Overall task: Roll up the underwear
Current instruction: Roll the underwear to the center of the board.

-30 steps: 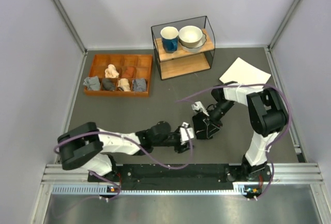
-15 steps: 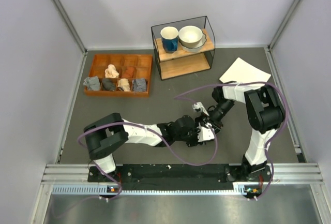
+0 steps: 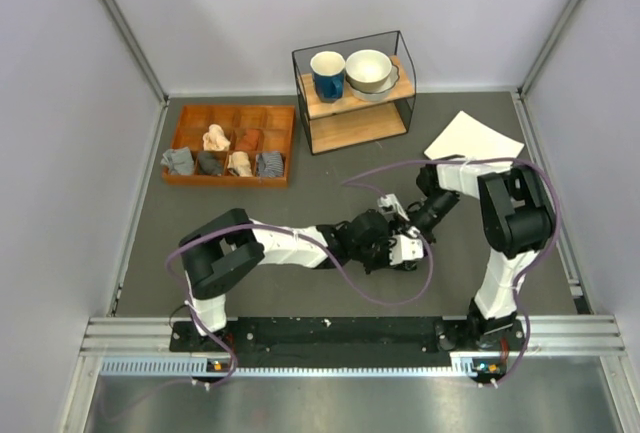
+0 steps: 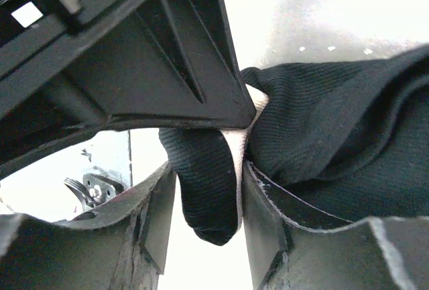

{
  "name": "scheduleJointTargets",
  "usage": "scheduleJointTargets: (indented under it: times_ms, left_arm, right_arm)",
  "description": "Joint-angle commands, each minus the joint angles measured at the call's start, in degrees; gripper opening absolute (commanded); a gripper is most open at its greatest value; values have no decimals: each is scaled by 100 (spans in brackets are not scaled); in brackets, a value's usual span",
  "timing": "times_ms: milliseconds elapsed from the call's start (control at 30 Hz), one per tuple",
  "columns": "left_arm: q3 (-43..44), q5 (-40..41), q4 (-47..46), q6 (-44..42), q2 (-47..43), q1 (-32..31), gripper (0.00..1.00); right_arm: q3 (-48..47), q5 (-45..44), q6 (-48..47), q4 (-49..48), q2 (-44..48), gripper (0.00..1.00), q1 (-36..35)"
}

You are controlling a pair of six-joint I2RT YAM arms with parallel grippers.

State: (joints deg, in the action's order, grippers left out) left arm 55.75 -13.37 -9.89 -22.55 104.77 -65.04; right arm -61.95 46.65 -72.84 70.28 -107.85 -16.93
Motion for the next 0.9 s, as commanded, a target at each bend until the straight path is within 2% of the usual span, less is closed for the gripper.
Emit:
scheduleJointTargets:
  times_ms: [0, 100, 300, 400, 467, 600, 667, 700, 800, 867]
  left_arm:
    - [366, -1096, 531, 452, 351, 351, 8]
    - [621, -1677, 951, 768, 552, 614, 8]
    - [1201, -2828, 1621, 1357, 1124, 1194, 9]
    - [1456, -3232, 1815, 1743, 1361, 1423, 9]
    - [1588, -3487, 1833, 1999, 1554, 1616, 9]
    - [1843, -3962, 1877, 2718, 1880, 1863, 11]
    - [2071, -4155, 1929, 2965, 2116, 2012, 11]
    - [2141, -4200, 1929, 3236, 2205, 2056, 11]
    - [2379, -4297, 1938, 3502, 2416, 2170, 11]
    - [2528, -4323, 1929, 3590, 2521, 2214, 13]
  right_arm:
    - [-98, 239, -108, -23, 588, 47, 356]
    - [-203, 274, -108, -32, 957, 51, 716]
    - [-282, 388, -266, -120, 1538, 51, 1594]
    - [-168, 537, -608, -111, 2073, 50, 2016]
    - [111, 494, -1064, -102, 2627, 50, 2053]
    - [762, 704, -2039, -50, 3506, 51, 1905]
    - [1157, 687, -2515, -84, 3945, 53, 1467]
    - [1281, 731, -2586, -311, 4087, 57, 1325]
    - [1800, 627, -2298, -1049, 4578, 68, 806]
    - [2115, 355, -1849, -1875, 4738, 71, 334]
